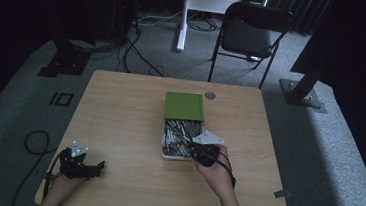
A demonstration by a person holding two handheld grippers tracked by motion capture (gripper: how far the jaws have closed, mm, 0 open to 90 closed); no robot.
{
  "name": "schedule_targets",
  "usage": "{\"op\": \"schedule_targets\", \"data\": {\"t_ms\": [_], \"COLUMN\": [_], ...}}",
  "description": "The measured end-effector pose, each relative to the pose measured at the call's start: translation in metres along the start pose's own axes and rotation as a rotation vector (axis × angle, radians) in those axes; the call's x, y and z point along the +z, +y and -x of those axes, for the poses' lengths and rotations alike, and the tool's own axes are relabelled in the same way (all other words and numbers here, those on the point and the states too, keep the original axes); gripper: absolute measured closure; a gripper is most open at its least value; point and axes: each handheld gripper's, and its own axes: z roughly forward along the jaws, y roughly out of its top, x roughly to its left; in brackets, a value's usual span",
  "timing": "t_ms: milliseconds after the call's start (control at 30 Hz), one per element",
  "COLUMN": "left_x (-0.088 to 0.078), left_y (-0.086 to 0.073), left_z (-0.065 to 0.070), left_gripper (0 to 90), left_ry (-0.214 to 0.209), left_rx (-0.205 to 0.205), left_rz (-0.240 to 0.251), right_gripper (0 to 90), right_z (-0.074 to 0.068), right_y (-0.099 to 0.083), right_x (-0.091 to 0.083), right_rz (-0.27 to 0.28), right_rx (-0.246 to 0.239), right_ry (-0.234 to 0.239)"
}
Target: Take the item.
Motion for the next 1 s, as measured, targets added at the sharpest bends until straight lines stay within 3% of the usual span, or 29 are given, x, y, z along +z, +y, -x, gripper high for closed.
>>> {"op": "schedule_targets", "data": {"t_ms": [267,433,633,800,1000], "left_x": [0.000,0.000,0.000,0.000,0.000], "left_y": [0.000,0.000,0.000,0.000,0.000], "left_z": [0.000,0.000,0.000,0.000,0.000], "left_gripper": [1.3,1.3,1.3,1.3,1.3], "left_ry": [0.000,0.000,0.000,0.000,0.000], "left_rx": [-0.002,-0.001,-0.001,-0.001,0.000], "left_rz": [0.001,0.000,0.000,0.000,0.000], "right_gripper": [88.4,88.5,88.4,88.4,88.3], "right_z": [0.001,0.001,0.015,0.034,0.056], "right_y": [0.016,0.023,0.028,0.025,0.013], "right_x": [-0.024,-0.035,-0.046,-0.056,-0.058], "right_rz": [0.099,0.144,0.170,0.194,0.162], "right_rx": [0.043,0.040,0.042,0.082,0.107], "right_ry": [0.043,0.032,-0.038,-0.117,-0.211]}}
